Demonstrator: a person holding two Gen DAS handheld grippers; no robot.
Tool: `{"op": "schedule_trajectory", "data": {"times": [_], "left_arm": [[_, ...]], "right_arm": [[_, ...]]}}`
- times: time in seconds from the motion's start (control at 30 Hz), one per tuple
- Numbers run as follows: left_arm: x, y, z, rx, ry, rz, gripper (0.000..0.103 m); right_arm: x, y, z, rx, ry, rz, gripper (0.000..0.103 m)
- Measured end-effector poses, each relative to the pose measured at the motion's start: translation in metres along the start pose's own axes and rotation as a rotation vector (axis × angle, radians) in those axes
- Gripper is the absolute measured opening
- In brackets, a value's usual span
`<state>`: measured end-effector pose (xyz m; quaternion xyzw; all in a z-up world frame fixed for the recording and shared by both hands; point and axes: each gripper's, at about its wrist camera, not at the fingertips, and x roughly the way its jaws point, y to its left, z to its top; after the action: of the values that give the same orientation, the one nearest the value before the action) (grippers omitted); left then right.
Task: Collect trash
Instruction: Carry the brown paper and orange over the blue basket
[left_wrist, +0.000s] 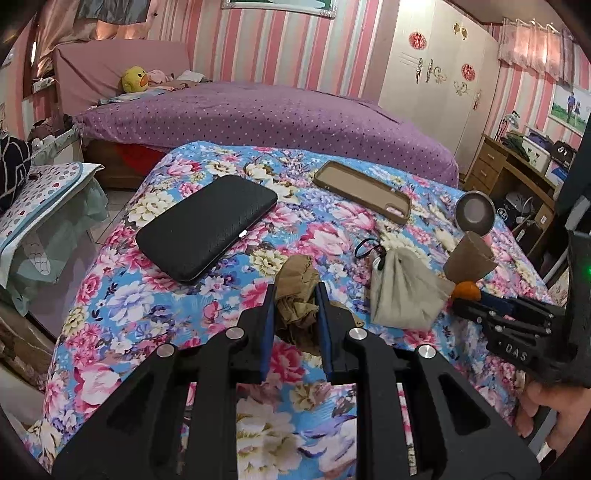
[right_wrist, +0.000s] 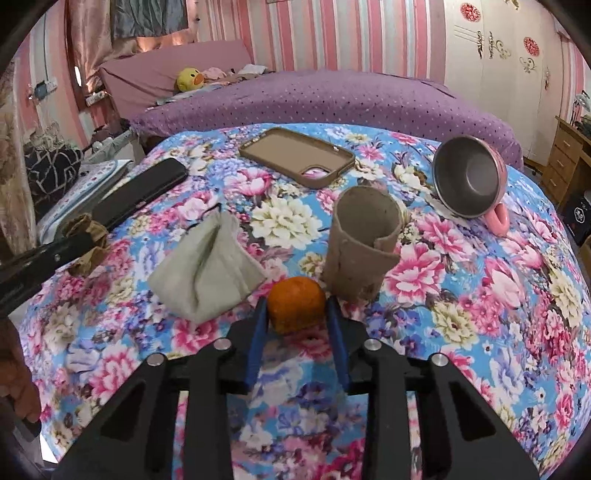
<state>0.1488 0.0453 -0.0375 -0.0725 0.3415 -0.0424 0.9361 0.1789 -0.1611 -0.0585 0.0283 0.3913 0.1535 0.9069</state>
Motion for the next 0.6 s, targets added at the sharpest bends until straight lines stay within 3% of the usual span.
{"op": "schedule_trajectory", "data": {"times": [0.27,0.6], "left_arm": [[-0.024,-0.027,0.003,0.037,-0.057,-0.034,0.019],[-0.039,-0.066,-0.005,0.068,-0.080,-0.086,0.019]], "right_arm": [[-0.060,-0.001,-0.002,-0.014,-0.122,0.007,0.031],[-0.121,-0.042,-0.007,0.034,-0.225,-0.036,0.031]]}}
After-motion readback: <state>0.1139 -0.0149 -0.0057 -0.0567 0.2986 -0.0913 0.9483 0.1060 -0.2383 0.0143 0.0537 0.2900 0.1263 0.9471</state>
